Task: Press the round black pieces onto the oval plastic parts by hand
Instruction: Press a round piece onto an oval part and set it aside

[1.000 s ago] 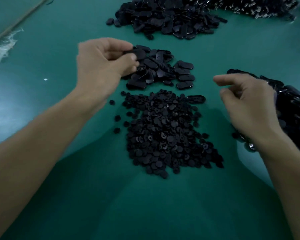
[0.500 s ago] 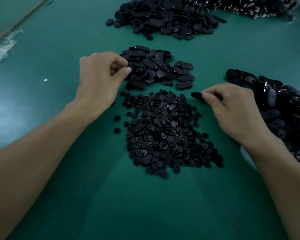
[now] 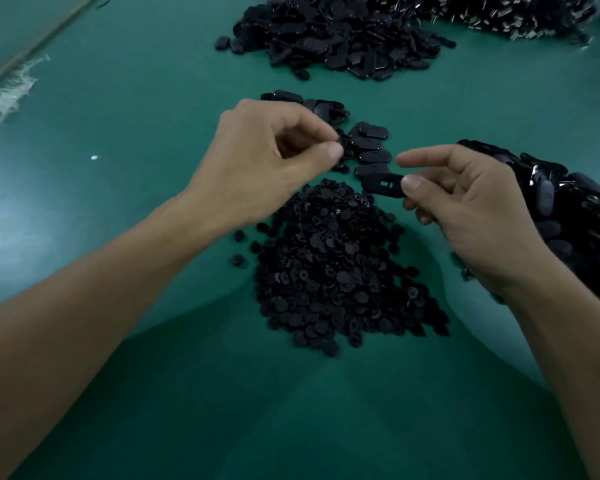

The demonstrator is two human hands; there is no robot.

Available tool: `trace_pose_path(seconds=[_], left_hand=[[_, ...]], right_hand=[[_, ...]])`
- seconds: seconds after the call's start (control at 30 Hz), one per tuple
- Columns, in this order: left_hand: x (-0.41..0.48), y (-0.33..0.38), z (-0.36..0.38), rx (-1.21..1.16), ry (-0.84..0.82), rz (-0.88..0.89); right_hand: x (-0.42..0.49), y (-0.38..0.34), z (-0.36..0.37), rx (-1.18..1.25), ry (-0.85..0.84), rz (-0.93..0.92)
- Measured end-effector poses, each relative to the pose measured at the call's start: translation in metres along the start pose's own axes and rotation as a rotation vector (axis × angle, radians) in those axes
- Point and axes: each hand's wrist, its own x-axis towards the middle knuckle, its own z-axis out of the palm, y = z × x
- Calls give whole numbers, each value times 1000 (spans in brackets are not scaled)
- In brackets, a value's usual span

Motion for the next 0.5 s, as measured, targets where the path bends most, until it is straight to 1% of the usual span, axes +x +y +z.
trace_pose_path(seconds=[0.1,0.23,0.4,0.5], left_hand=[[-3,7,6,-119,-146,-68],[-4,6,9,-261,-175,-129],[-5,4,11,-289,-208,-144],[-8,5,11,-230,-224,-109]], right_hand=[[-1,-4,6,89,-21,-29],[-3,-10,12,170,-13,-75],[-5,-14,18,194,-15,-117],[-7,-14,20,179,-11,-131]])
